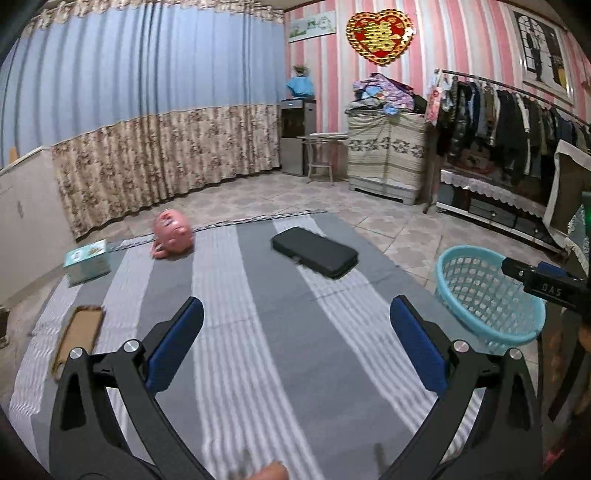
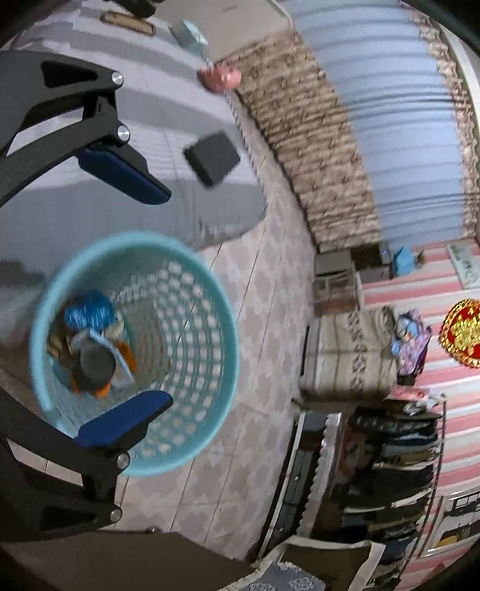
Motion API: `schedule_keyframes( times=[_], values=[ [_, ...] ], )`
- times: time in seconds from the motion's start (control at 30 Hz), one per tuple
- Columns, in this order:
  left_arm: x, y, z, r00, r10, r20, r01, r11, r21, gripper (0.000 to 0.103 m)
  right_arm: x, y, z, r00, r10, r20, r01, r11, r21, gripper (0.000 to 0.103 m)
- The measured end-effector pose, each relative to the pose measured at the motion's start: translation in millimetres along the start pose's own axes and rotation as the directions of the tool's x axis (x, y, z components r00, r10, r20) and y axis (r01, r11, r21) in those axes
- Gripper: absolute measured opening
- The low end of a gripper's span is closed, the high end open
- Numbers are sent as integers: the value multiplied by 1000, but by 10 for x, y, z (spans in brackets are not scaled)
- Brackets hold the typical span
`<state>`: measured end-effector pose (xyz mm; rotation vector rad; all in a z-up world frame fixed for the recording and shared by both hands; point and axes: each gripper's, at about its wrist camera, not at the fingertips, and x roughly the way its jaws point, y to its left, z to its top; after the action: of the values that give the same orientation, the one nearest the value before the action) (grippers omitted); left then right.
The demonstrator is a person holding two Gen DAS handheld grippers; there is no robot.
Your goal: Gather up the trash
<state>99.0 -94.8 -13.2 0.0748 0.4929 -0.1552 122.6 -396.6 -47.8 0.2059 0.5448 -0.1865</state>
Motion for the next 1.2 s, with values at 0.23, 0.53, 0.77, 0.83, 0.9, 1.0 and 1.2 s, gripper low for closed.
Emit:
schedule_keyframes(
  times=[0.23, 0.53, 0.77, 0.83, 0.9, 1.0, 1.2],
  values=[
    [-314, 347, -236, 996, 85, 36, -83, 996, -42, 98, -310, 451, -335, 998, 50, 29, -49, 998, -28, 98],
    [-507, 570, -486, 997, 68, 41, -65, 996, -66, 98, -656, 776, -635, 994, 82, 67, -79, 995, -54, 98],
    [-655, 651, -516, 993, 79, 87, -72, 993, -89, 98, -865, 1062, -735, 989, 93, 116, -78, 988, -131, 98],
    [-693, 674, -536, 992, 76, 97, -66, 993, -100, 98, -915, 1129, -741, 987, 95, 130, -75, 986, -148, 98],
    [-716, 685, -553, 992, 76, 98, -66, 992, -104, 98, -948, 1177, -749, 986, 94, 136, -71, 984, -163, 98],
    [-742, 684, -557, 991, 80, 107, -68, 992, -105, 98, -985, 1205, -762, 984, 104, 145, -79, 982, -172, 98],
    [-768, 677, -556, 990, 82, 112, -71, 993, -99, 98, -1011, 1190, -757, 982, 104, 157, -76, 982, -173, 98]
  ],
)
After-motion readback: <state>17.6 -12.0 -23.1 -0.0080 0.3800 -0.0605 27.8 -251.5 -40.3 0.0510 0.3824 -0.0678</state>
